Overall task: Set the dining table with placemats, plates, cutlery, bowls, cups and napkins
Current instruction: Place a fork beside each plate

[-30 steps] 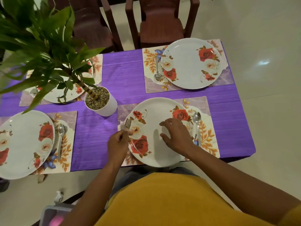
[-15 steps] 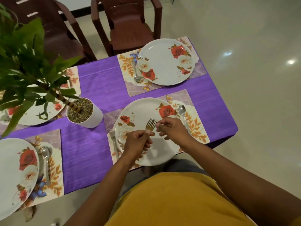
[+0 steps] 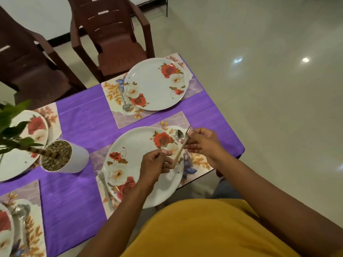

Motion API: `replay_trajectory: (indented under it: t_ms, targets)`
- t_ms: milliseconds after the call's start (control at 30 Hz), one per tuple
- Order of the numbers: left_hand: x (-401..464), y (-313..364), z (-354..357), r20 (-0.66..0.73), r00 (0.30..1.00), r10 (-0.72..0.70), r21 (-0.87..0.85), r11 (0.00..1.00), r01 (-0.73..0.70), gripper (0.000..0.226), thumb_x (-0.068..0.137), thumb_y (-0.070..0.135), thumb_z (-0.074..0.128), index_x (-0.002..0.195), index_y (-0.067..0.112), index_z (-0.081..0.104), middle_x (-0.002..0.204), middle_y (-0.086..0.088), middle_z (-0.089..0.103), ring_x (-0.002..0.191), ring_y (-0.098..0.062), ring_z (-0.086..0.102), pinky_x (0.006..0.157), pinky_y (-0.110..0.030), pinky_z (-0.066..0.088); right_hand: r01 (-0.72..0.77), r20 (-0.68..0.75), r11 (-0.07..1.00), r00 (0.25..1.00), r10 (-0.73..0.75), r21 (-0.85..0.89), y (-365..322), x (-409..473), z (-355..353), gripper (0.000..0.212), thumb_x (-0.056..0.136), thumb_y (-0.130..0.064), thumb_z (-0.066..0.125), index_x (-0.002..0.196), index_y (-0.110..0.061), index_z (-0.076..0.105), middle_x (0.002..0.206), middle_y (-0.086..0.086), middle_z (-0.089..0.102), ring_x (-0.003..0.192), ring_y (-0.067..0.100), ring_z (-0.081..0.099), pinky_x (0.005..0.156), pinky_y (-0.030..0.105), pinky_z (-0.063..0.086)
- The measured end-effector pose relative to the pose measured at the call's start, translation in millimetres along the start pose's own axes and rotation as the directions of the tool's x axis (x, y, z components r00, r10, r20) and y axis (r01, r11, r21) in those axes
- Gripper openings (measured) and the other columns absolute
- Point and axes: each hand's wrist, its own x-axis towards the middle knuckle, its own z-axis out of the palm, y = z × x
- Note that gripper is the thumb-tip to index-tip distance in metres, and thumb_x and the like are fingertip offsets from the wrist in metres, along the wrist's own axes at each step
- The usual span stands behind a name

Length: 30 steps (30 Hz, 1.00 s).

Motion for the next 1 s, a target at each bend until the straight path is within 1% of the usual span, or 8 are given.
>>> replay_trajectory:
  t_ms: [100,233,400,500,567,733,867,1000]
  targets:
    - [15,8,46,-0.026,1.0,0.001,-0.033,0.999,-0.002,0.028,0.108,0.017,0.051,0.1,0.008,0.076,0.079,-0.013,0.077,0.065,-0.018,0.067,0.062,-0.028,0.055,-0.028,0.005,0.995,1.0,0.027,0.092,-16,22,-44,0.012,0.104,-0.022,0.06,0.099,-0.011,0.059,0.089,0.024,0.076,0.07,0.032,0.074,0.063,0.037,0.06]
    - [45,23,125,-0.081,0.996,-0.022,-0.122,0.992,0.012,0.029,0.108,0.019,0.052,0.099,0.005,0.075,0.077,-0.013,0.075,0.059,-0.017,0.061,0.052,-0.022,0.044,-0.071,0.057,0.995,0.996,0.068,0.066,-39,55,-104,0.01,0.106,-0.023,0.055,0.11,-0.013,0.054,0.076,0.013,0.076,0.065,0.028,0.075,0.059,0.035,0.059]
    - [65,53,232,-0.16,0.984,-0.073,-0.156,0.987,0.048,0.028,0.109,0.019,0.051,0.103,0.006,0.075,0.076,-0.01,0.074,0.056,-0.014,0.057,0.049,-0.02,0.04,-0.118,0.182,0.993,0.977,0.115,0.004,-80,82,-207,0.036,0.098,0.006,0.053,0.13,-0.011,0.048,0.092,0.013,0.073,0.069,0.026,0.068,0.059,0.034,0.06]
    - [65,67,271,-0.168,0.982,-0.089,-0.178,0.982,0.059,0.026,0.109,0.018,0.052,0.105,0.007,0.076,0.079,-0.011,0.075,0.055,-0.012,0.055,0.049,-0.02,0.041,-0.099,0.228,0.992,0.967,0.113,-0.072,-94,85,-256,0.034,0.098,0.009,0.052,0.129,-0.006,0.054,0.105,0.013,0.077,0.08,0.025,0.071,0.068,0.034,0.058]
    - [69,79,306,-0.169,0.98,-0.103,-0.188,0.98,0.071,0.025,0.108,0.018,0.053,0.105,0.008,0.076,0.08,-0.01,0.075,0.055,-0.012,0.053,0.048,-0.021,0.041,-0.113,0.25,0.99,0.959,0.13,-0.083,-107,88,-295,0.029,0.099,0.004,0.056,0.127,-0.005,0.058,0.105,0.013,0.078,0.084,0.024,0.074,0.072,0.034,0.058]
    - [84,101,369,-0.113,0.984,-0.135,-0.229,0.968,0.107,0.021,0.106,0.016,0.055,0.107,0.009,0.075,0.078,-0.007,0.073,0.058,-0.012,0.052,0.048,-0.02,0.04,-0.157,0.182,0.988,0.971,0.154,0.005,-129,97,-353,0.021,0.103,-0.009,0.06,0.124,-0.01,0.062,0.092,0.016,0.072,0.073,0.023,0.069,0.062,0.032,0.056]
    - [107,120,403,-0.063,0.989,-0.135,-0.259,0.959,0.114,0.019,0.105,0.015,0.057,0.109,0.008,0.075,0.078,-0.007,0.071,0.059,-0.011,0.051,0.052,-0.022,0.04,-0.147,0.15,0.989,0.978,0.146,-0.001,-145,116,-381,0.021,0.104,-0.007,0.054,0.121,-0.005,0.065,0.089,0.015,0.071,0.069,0.02,0.065,0.059,0.031,0.048]
    - [135,138,423,-0.046,0.992,-0.117,-0.322,0.942,0.096,0.016,0.103,0.015,0.061,0.108,0.008,0.075,0.08,-0.008,0.07,0.061,-0.011,0.052,0.052,-0.022,0.04,-0.149,0.136,0.989,0.98,0.144,0.027,-166,139,-392,0.023,0.1,0.002,0.054,0.118,-0.001,0.068,0.09,0.014,0.069,0.076,0.024,0.068,0.066,0.032,0.058]
